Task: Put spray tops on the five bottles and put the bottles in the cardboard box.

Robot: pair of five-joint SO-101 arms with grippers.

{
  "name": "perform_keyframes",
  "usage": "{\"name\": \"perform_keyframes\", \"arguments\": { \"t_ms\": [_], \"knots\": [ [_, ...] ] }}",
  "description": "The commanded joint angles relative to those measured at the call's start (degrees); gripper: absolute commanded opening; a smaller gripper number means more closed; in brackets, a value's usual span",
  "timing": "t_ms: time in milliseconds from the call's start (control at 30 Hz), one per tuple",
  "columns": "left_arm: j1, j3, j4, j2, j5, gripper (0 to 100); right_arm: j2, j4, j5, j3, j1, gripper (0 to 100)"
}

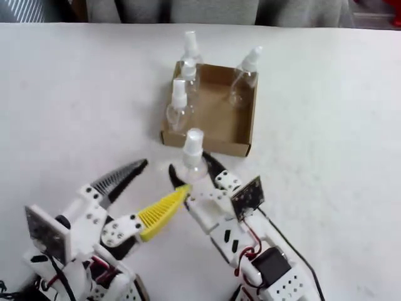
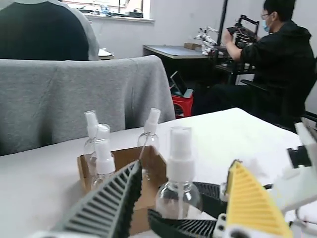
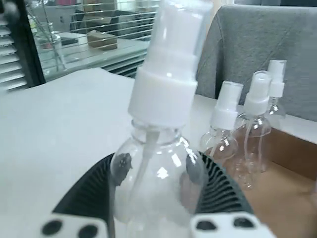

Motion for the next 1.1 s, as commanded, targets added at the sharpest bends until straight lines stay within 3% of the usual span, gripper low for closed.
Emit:
{"name": "perform_keyframes", "arguments": {
  "t_ms": [0,133,233,433,633,867,1067],
  "knots": [
    [-7.2,-1.6,-0.1,-0.1,-0.2,19,-0.9,-6.2,-0.5,0.5,6.9,1.6],
    [-10.9,-0.3,-0.1,-0.1,-6.2,1,-0.9,-11.6,-0.5,0.5,12.5,1.6],
    [-13.9,1.7,0.2,-0.1,-7.5,5,-0.9,-17.0,-0.5,0.5,16.1,1.6],
    [-21.8,11.0,0.4,-0.1,-6.6,2,-0.8,-25.3,-0.5,0.3,22.2,1.6],
    [-27.5,21.5,-2.3,-0.1,-6.6,2,2.3,-26.2,-0.5,-5.2,28.7,1.6],
    [-33.1,33.3,-12.0,-0.1,-6.6,2,20.4,-27.8,-0.9,-15.0,28.8,1.6],
    [-39.1,41.2,-20.3,-0.2,-7.0,2,38.5,-42.9,-0.9,-18.5,28.0,1.6]
  ]
}}
